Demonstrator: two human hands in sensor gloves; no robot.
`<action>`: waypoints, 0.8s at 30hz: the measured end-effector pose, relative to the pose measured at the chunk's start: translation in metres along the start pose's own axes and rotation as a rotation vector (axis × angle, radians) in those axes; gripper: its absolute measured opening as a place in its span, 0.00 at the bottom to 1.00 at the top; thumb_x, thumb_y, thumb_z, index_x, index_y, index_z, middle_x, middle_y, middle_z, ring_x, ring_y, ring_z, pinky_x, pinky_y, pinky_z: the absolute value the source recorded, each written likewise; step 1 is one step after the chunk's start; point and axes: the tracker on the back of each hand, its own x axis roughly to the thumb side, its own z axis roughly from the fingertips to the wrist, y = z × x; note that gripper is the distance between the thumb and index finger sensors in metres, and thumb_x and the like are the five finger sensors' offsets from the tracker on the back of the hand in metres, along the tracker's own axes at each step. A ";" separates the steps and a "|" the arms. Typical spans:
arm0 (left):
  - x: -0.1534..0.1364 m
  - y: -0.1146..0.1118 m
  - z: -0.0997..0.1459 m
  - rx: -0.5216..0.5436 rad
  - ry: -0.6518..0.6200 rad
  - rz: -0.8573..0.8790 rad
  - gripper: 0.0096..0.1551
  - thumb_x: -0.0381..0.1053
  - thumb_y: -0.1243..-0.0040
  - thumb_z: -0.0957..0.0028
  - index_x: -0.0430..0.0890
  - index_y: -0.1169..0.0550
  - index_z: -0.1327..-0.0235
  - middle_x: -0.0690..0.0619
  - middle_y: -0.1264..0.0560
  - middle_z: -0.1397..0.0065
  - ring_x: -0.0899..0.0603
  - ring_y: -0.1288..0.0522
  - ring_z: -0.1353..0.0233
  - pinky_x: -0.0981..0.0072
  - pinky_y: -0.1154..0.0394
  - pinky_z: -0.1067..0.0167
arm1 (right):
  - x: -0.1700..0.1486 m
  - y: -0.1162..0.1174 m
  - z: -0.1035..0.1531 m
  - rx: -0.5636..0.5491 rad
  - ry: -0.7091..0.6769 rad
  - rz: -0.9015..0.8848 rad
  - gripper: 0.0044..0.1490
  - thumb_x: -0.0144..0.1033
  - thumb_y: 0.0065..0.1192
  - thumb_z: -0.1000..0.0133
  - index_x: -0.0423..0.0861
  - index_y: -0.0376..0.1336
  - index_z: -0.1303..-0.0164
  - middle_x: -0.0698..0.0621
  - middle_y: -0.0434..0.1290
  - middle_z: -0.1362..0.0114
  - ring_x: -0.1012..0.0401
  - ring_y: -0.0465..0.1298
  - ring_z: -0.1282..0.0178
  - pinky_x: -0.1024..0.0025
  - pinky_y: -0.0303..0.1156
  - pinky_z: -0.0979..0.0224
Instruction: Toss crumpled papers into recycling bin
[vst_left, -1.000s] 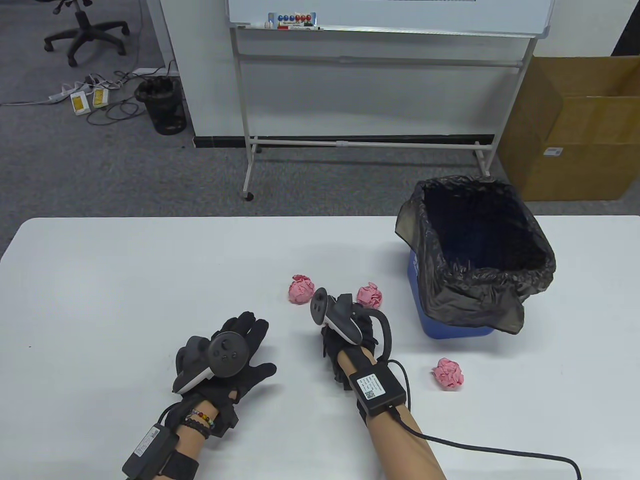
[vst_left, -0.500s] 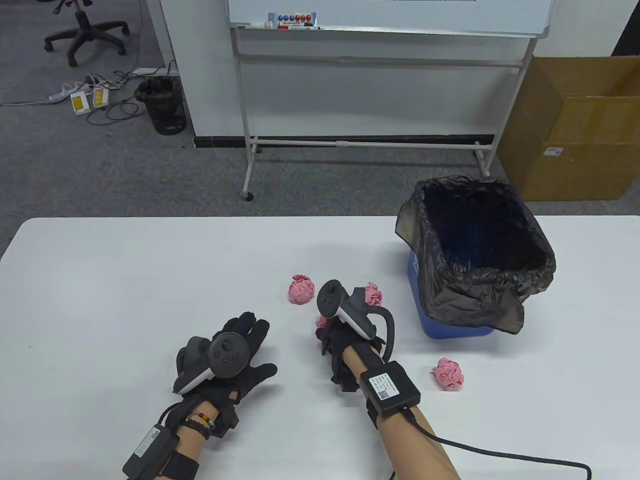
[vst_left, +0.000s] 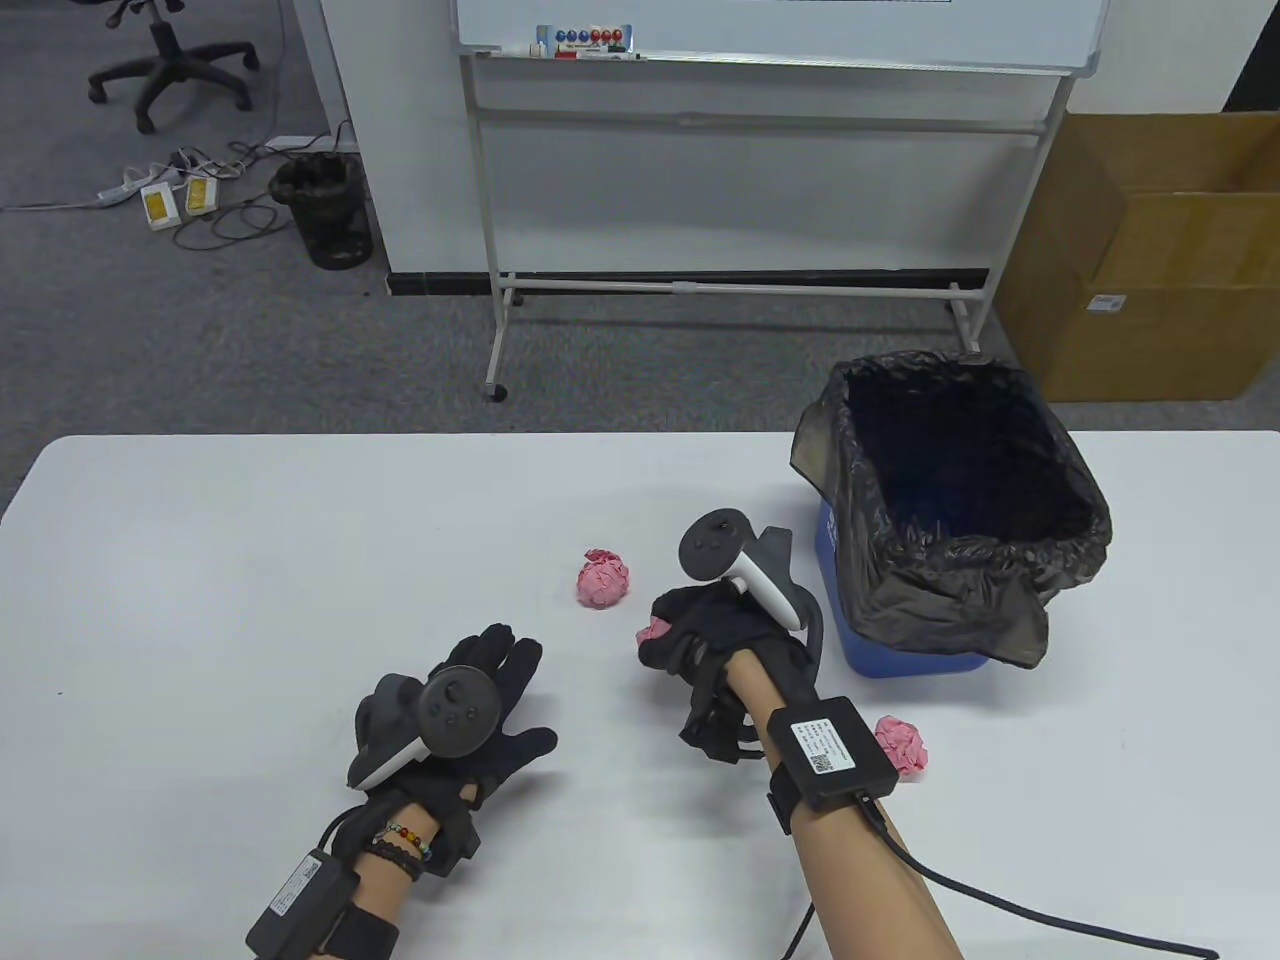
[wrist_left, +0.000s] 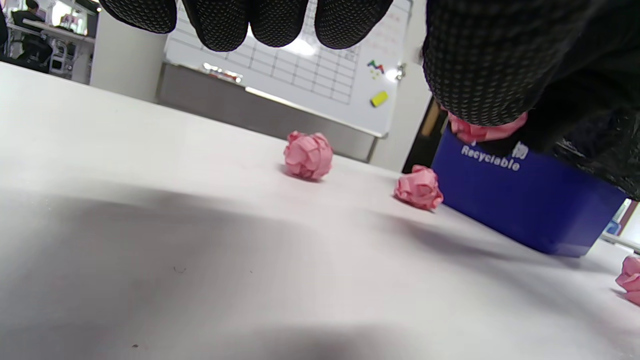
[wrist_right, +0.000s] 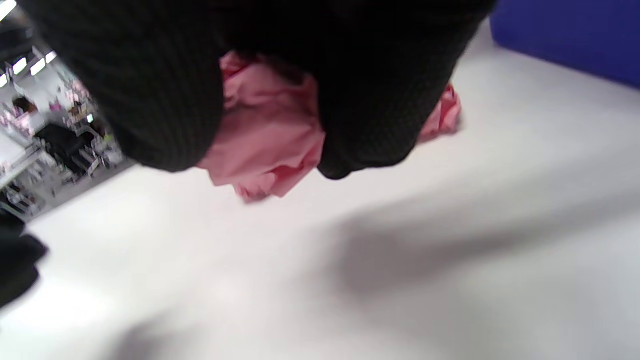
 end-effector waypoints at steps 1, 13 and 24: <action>0.000 0.000 0.000 0.001 0.000 0.001 0.54 0.66 0.34 0.55 0.47 0.41 0.18 0.38 0.48 0.12 0.28 0.45 0.16 0.30 0.42 0.26 | 0.000 -0.007 0.002 -0.031 -0.008 -0.025 0.46 0.48 0.79 0.61 0.49 0.66 0.30 0.46 0.77 0.29 0.53 0.85 0.36 0.71 0.84 0.40; 0.000 -0.001 0.000 0.000 -0.002 0.002 0.54 0.66 0.34 0.55 0.47 0.41 0.18 0.38 0.48 0.12 0.28 0.45 0.16 0.30 0.42 0.26 | 0.004 -0.122 0.067 -0.942 -0.084 -0.009 0.46 0.47 0.81 0.63 0.54 0.66 0.32 0.52 0.75 0.27 0.55 0.83 0.33 0.67 0.82 0.36; 0.000 -0.001 0.000 -0.007 0.002 0.002 0.54 0.66 0.34 0.55 0.48 0.41 0.18 0.39 0.48 0.12 0.28 0.45 0.16 0.29 0.43 0.26 | -0.034 -0.165 0.084 -1.086 0.254 0.118 0.50 0.49 0.76 0.59 0.55 0.59 0.25 0.52 0.68 0.20 0.52 0.73 0.21 0.56 0.73 0.27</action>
